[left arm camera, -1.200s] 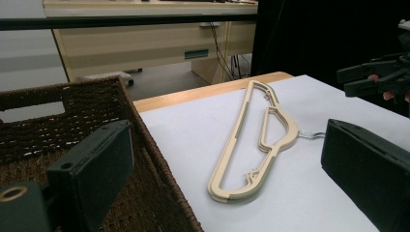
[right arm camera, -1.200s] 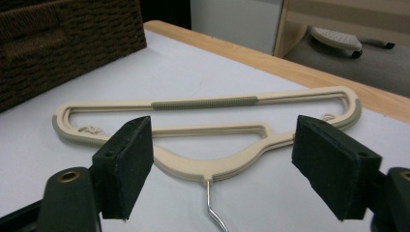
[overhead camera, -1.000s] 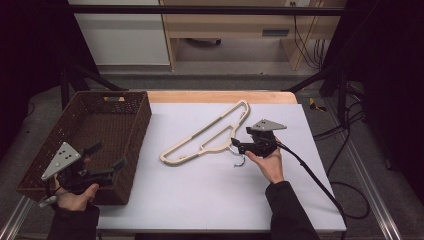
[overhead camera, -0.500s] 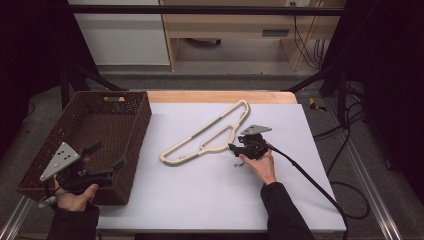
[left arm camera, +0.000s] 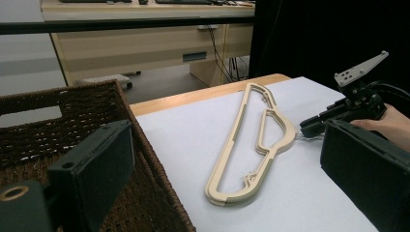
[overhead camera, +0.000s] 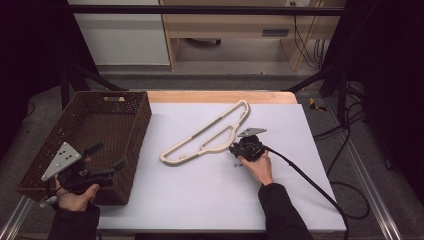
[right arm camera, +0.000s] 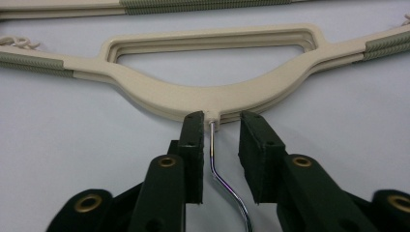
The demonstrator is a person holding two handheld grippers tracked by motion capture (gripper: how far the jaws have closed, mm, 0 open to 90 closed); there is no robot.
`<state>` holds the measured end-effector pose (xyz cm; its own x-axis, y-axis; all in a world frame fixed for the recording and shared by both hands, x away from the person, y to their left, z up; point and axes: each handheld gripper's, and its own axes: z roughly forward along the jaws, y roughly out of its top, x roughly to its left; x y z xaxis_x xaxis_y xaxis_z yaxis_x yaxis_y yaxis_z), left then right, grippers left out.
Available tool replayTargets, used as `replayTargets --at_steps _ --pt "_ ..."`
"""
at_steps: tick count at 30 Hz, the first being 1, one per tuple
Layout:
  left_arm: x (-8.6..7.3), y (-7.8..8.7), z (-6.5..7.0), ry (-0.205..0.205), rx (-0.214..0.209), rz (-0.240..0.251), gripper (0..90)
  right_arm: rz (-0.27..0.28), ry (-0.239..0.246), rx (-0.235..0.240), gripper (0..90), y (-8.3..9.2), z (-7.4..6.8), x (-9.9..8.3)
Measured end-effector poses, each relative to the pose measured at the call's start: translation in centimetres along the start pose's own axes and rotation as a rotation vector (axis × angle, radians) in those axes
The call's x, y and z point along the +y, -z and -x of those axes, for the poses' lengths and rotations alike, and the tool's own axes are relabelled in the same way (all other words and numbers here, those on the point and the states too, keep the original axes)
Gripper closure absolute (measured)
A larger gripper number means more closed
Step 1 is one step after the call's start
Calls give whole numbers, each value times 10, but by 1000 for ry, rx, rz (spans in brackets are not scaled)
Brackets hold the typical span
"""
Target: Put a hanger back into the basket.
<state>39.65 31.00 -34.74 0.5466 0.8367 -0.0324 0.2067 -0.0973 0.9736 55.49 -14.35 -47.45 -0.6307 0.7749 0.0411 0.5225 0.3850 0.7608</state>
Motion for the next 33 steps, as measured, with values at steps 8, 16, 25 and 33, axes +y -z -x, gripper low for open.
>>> replayTargets --at_steps 8,16,25,33 --pt "0 0 0 -6 -3 -6 51 -20 -28 20 828 -3 -1 -2" --pt "-1 -2 2 -2 -3 -7 53 -27 -36 37 883 -4 0 -2" --pt "-1 -3 2 -8 -2 -10 54 -27 -66 40 884 -3 0 -1" --pt "-1 -3 3 -7 -4 -9 55 -24 -86 42 884 -3 0 0"
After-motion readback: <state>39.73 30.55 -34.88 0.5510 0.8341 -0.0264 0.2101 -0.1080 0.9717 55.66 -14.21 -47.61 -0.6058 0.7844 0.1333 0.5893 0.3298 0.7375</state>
